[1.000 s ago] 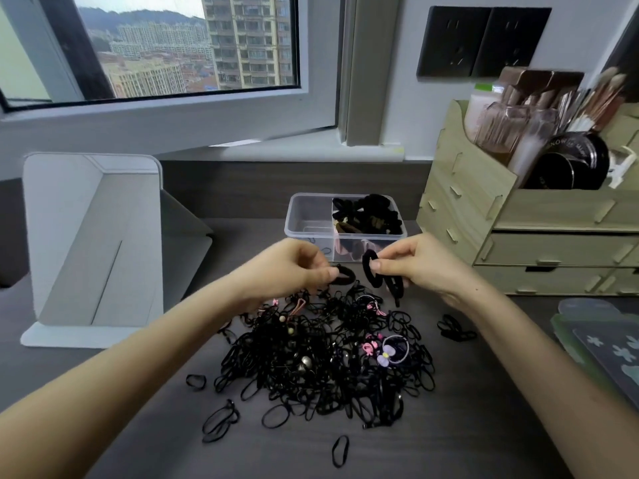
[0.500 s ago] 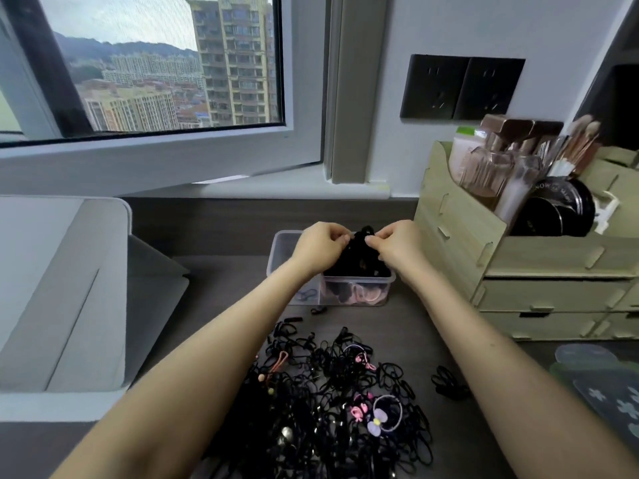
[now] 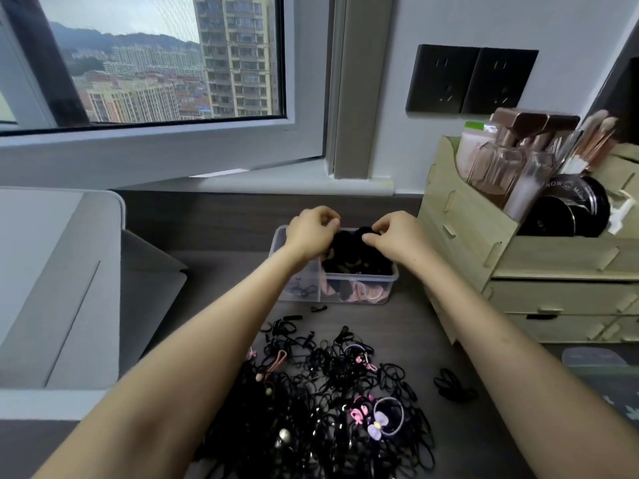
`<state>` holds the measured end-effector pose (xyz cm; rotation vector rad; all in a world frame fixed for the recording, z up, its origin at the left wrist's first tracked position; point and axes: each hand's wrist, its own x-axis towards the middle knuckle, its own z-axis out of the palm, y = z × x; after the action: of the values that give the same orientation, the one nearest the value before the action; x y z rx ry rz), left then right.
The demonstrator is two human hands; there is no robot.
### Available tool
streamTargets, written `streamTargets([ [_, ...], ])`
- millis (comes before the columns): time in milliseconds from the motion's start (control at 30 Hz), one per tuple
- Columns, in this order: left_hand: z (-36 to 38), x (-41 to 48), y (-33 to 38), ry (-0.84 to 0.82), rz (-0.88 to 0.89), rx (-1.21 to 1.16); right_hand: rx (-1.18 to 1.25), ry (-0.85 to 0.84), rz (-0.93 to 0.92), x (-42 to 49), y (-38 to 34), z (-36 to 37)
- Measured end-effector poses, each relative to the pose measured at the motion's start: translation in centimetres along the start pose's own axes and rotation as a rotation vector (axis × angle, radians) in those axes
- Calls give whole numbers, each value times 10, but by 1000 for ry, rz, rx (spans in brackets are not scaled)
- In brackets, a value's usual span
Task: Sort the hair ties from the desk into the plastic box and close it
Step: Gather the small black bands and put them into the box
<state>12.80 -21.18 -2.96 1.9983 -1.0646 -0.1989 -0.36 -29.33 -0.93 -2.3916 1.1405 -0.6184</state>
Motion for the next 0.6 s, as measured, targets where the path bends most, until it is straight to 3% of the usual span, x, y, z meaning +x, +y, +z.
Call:
streamTargets([
  [200, -55, -49, 0, -27, 81, -48, -11, 51, -180, -62, -8, -28],
  [433, -102, -169, -38, -79, 76, 186, 11, -206, -152, -167, 42, -30],
  [533, -101, -237, -62, -58, 58, 330, -103, -281, -119, -205, 67, -20],
  [600, -97, -269, -77, -99, -45, 433, -184, -352, -93, -222, 74, -9],
])
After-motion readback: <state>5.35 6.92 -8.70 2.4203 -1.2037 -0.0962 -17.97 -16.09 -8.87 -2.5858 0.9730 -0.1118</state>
